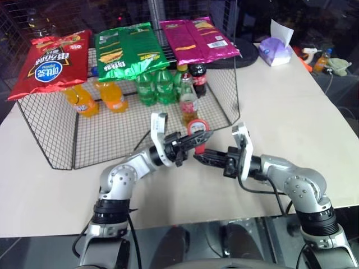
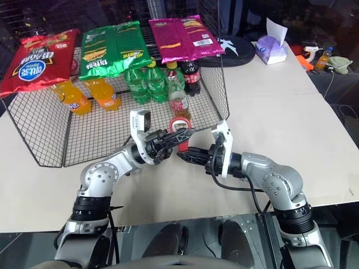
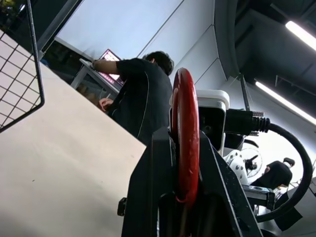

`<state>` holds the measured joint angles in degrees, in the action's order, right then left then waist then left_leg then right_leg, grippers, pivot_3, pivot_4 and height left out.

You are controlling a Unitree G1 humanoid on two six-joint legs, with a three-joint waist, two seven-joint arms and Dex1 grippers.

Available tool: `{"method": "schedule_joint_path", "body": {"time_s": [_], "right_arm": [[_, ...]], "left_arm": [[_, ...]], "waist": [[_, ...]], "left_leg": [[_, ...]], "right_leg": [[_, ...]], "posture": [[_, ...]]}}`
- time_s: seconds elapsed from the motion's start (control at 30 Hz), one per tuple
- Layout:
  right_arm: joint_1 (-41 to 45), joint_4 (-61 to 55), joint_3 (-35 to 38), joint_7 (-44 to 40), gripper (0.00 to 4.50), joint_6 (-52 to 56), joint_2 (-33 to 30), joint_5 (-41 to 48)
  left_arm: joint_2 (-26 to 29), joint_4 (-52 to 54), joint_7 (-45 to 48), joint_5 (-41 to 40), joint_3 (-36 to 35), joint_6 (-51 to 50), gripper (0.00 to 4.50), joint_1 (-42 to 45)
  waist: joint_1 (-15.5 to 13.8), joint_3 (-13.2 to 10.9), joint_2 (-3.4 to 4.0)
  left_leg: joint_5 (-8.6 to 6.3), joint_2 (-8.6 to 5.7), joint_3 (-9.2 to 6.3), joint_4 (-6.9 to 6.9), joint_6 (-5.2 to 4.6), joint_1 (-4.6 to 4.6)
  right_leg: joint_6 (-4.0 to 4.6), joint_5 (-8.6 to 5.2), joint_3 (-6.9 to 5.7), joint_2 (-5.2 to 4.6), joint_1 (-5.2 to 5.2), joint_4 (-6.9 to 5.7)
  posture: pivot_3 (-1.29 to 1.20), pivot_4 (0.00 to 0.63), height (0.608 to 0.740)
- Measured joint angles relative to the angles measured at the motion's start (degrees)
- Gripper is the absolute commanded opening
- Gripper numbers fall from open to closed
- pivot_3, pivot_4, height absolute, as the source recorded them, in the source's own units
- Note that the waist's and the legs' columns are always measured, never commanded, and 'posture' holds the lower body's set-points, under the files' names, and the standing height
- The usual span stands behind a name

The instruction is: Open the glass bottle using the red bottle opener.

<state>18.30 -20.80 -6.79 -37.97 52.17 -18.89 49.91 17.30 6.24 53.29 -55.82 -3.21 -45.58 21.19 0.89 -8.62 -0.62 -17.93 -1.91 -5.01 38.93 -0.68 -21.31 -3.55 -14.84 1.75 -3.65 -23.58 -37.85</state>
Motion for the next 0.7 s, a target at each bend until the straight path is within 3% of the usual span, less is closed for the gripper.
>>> {"method": "schedule_joint_path", "body": {"time_s": [0.13, 0.5, 0.7], "right_arm": [[0.0, 0.31, 0.13, -0.12, 0.07, -0.04, 0.01, -0.02], [-1.32, 1.54, 1.7, 3.39, 0.0, -1.25, -0.01, -2.73], [-3.2, 2.6, 7.0, 7.86, 0.0, -5.06, 0.12, -6.01]], "left_arm": [[-0.33, -0.01, -0.02, 0.51, -0.02, 0.33, 0.0, 0.0], [-0.67, 0.11, -1.27, 2.9, -0.19, 2.67, 4.45, -0.14], [1.33, 2.96, -2.43, 7.73, -0.37, 7.07, 4.45, -3.13]], "waist": [[0.0, 0.0, 0.0], [-0.05, 0.0, 0.0], [-0.07, 0.0, 0.01]], "left_leg": [[0.0, 0.0, 0.0, 0.0, 0.0, 0.0], [0.0, -0.01, 0.01, 0.0, 0.0, -0.01], [0.0, -0.01, 0.02, 0.0, 0.0, -0.01]], "right_leg": [[0.0, 0.0, 0.0, 0.0, 0.0, 0.0], [0.0, 0.0, 0.0, -0.01, 0.0, 0.01], [0.0, 0.0, 0.02, -0.01, 0.0, 0.0]], "posture": [[0.0, 0.15, 0.74], [0.0, 0.15, 0.74], [0.0, 0.15, 0.74]]}}
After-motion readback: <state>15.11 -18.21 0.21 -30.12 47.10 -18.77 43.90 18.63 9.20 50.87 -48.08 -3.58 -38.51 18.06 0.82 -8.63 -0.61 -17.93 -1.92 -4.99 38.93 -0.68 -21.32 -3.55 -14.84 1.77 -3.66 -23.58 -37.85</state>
